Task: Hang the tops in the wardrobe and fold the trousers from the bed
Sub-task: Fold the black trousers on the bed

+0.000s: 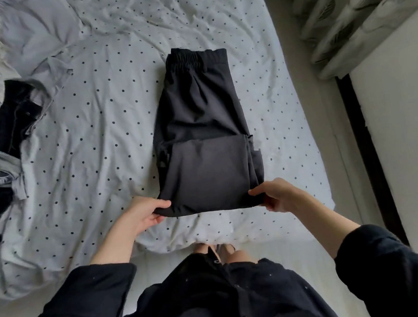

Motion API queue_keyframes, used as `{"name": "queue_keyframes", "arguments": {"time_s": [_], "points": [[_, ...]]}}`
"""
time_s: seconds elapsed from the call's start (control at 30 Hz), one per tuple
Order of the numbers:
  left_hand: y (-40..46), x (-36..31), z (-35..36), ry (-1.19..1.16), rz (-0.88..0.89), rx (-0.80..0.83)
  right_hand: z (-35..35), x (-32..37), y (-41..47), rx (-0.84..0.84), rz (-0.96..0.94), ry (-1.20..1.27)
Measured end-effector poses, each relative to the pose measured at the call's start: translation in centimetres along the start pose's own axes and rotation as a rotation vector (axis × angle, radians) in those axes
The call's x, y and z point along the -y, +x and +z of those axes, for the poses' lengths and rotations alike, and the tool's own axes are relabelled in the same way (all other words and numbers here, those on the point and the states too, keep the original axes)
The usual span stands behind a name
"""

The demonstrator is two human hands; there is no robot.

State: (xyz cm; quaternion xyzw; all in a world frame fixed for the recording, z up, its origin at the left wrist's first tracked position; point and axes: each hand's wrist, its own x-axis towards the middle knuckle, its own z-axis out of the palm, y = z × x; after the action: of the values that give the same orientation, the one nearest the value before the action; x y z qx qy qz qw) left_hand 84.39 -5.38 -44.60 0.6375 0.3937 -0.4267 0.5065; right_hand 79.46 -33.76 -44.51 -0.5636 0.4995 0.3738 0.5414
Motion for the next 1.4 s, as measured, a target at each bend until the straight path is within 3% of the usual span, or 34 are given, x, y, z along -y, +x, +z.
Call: {"name": "queue_keyframes", "arguments": {"time_s": [0.23, 0.47, 0.73, 0.87, 0.93, 1.0, 1.1, 1.23, 1.4], "points": [[-2.6, -2.0, 1.5, 0.085, 0.116, -0.040, -1.6, 1.2, -2.8, -0.079, -0.081, -0.126], [-3.4, -10.4, 1.5, -0.115, 0.262, -0.092, -2.9, 8.6, -4.0, -0.112, -0.202, -0.067], [0.2, -22.6, 3.0, -0.255, 0.292, -0.067, -3.2, 20.3, -0.8, -0.176, -0.208, 0.119], [3.9, -25.3, 3.9, -0.287, 0.428, -0.088, -2.3, 23.2, 1.9, -0.211, -0.370, 0.358], [5.6, -24.7, 4.4, -0.043, 0.598, -0.147, -0.9, 22.5, 3.0, -0.327, -0.565, 0.225], [7.1, -22.7, 5.1, 0.380, 0.779, -0.102, 1.2, 20.4, 3.9, -0.488, -0.778, -0.140], [9.3, -18.4, 5.9, 0.953, 0.951, -0.097, 4.0, 16.0, 5.2, -0.527, -0.991, -0.684], [12.2, -16.9, 6.2, 1.339, 0.962, -0.348, 5.0, 14.0, 8.5, -0.542, -0.901, -1.009], [14.2, -18.5, 6.5, 1.468, 0.967, -0.431, 5.5, 15.4, 12.5, -0.568, -0.837, -1.135]]}}
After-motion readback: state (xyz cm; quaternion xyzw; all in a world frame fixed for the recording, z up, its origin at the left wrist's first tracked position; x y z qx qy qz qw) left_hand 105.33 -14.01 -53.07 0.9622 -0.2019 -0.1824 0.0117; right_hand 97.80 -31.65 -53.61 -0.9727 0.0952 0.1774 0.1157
